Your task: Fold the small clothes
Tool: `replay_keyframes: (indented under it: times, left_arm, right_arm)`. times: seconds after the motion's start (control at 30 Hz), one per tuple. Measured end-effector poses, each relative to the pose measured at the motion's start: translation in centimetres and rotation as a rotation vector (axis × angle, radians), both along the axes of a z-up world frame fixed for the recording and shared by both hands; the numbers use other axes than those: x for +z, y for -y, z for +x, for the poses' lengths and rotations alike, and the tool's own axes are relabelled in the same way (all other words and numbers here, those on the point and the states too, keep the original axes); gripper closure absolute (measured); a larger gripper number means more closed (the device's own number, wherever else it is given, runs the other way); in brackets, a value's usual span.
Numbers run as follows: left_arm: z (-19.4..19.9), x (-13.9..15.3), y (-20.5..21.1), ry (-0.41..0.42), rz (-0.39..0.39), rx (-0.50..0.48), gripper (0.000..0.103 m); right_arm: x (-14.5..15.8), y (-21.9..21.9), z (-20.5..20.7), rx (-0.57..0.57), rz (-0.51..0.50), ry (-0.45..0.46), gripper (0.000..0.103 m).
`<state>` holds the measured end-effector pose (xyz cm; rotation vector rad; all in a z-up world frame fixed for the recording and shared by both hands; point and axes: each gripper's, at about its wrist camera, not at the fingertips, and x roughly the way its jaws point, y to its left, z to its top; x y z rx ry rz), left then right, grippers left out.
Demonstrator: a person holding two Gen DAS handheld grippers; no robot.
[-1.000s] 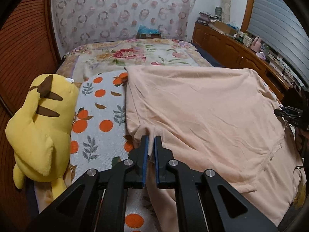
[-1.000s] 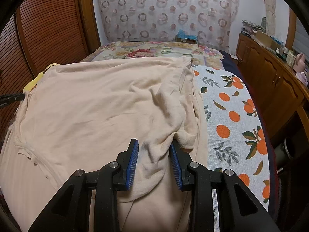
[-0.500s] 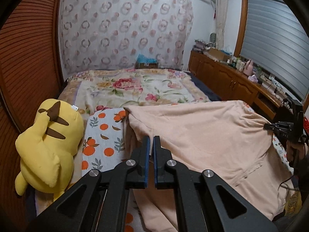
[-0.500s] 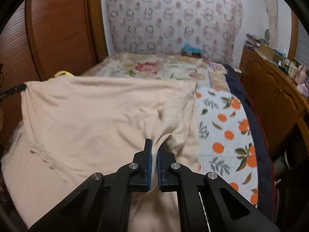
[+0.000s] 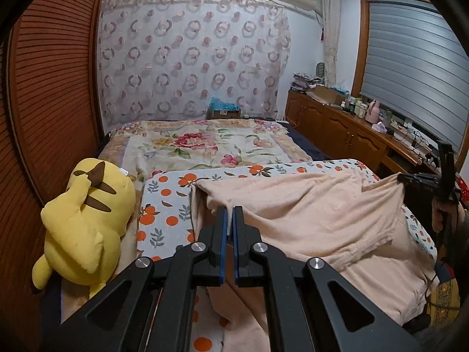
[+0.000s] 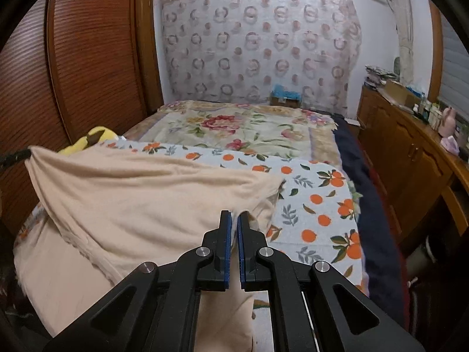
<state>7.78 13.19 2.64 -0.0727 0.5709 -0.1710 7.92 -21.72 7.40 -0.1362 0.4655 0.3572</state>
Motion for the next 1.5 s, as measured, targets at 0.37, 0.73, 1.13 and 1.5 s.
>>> replay_keyframes:
  times: [0.37, 0.73, 1.13, 1.5]
  left_arm:
    - [-4.4, 3.1, -0.3, 0.077, -0.011, -0.011, 0.099]
    - [-10.0, 1.4, -2.3, 0.001, 0.019, 0.042, 0.099]
    - [-9.7, -7.7, -3.0, -0.215, 0.009, 0.082, 0.059]
    - [-8.6, -9.2, -2.6, -0.235, -0.012, 0.078, 0.024]
  right_arm:
    - [2.0, 1.1, -5.4, 0.095, 0.040, 0.095, 0.102]
    - [1.0, 4.7, -12.2, 0.088, -0.006, 0.015, 0.102]
    - [-7.3, 3.9, -8.5, 0.025, -0.126, -0.196, 0.074]
    - [-6.7, 1.0, -2.9, 0.026, -0.070, -0.091, 0.040]
